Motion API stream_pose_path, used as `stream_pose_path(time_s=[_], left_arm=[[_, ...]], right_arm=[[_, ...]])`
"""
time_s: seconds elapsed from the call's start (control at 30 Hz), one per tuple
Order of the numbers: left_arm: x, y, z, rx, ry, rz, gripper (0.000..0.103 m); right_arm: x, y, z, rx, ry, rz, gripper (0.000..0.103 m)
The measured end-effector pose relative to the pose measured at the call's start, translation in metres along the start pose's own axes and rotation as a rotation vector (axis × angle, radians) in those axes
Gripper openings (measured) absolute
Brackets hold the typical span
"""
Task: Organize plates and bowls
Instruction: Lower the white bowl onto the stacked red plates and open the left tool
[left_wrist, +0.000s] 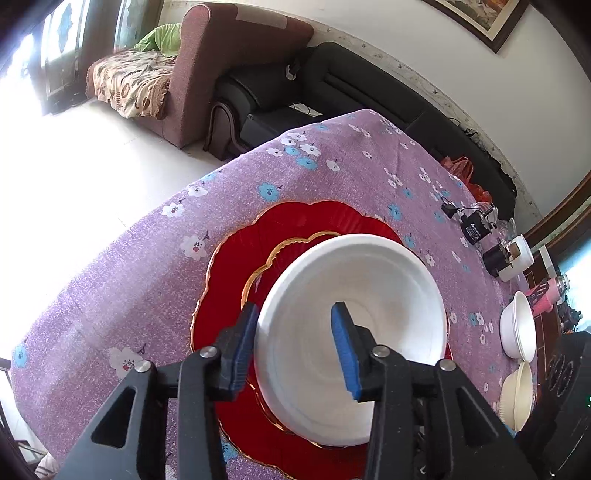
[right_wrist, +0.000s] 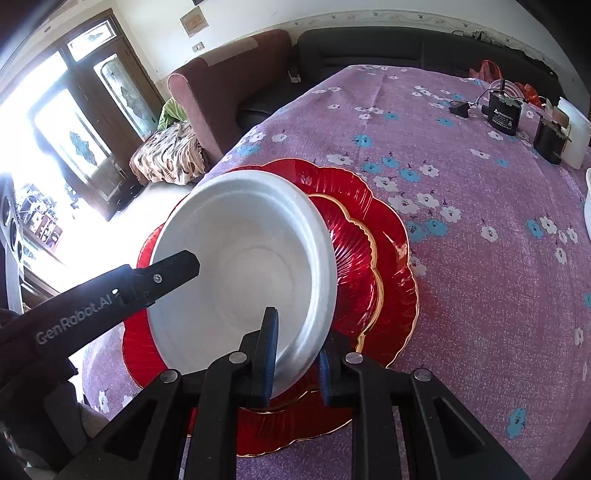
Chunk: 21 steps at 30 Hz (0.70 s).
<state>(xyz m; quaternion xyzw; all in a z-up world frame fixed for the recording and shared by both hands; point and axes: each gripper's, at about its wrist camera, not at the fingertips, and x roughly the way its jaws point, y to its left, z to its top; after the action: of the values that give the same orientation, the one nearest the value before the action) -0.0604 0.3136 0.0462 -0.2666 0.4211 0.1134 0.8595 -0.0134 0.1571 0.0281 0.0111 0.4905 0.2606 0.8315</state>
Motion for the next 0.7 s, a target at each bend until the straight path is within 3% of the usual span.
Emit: stream_pose_path(time_s=[0.4, 0.47, 0.53, 0.57, 0.7], left_arm=[[-0.056, 0.010, 0.008, -0.023, -0.174, -0.013, 0.071], [-0.061, 0.010, 0.009, -0.023, -0.194, -0.010, 0.073], [-0.063, 0.009, 0.009, -0.020, -0.205, -0.010, 0.074], [-0.064, 0.009, 0.009, -0.019, -0.207, -0.010, 0.074], [-0.067, 0.006, 0.007, -0.004, -0.214, -0.006, 0.075]], right_arm=[[0.005, 0.004, 0.002, -0.018, -0.026, -0.064, 0.021], [0.003, 0.004, 0.003, -0.012, -0.044, -0.063, 0.027], [-0.002, 0.003, 0.004, -0.008, -0.072, -0.052, 0.052], [-0.005, 0.004, 0.003, -0.007, -0.086, -0.047, 0.058], [-0.020, 0.005, 0.004, -0.023, -0.145, -0.057, 0.062]])
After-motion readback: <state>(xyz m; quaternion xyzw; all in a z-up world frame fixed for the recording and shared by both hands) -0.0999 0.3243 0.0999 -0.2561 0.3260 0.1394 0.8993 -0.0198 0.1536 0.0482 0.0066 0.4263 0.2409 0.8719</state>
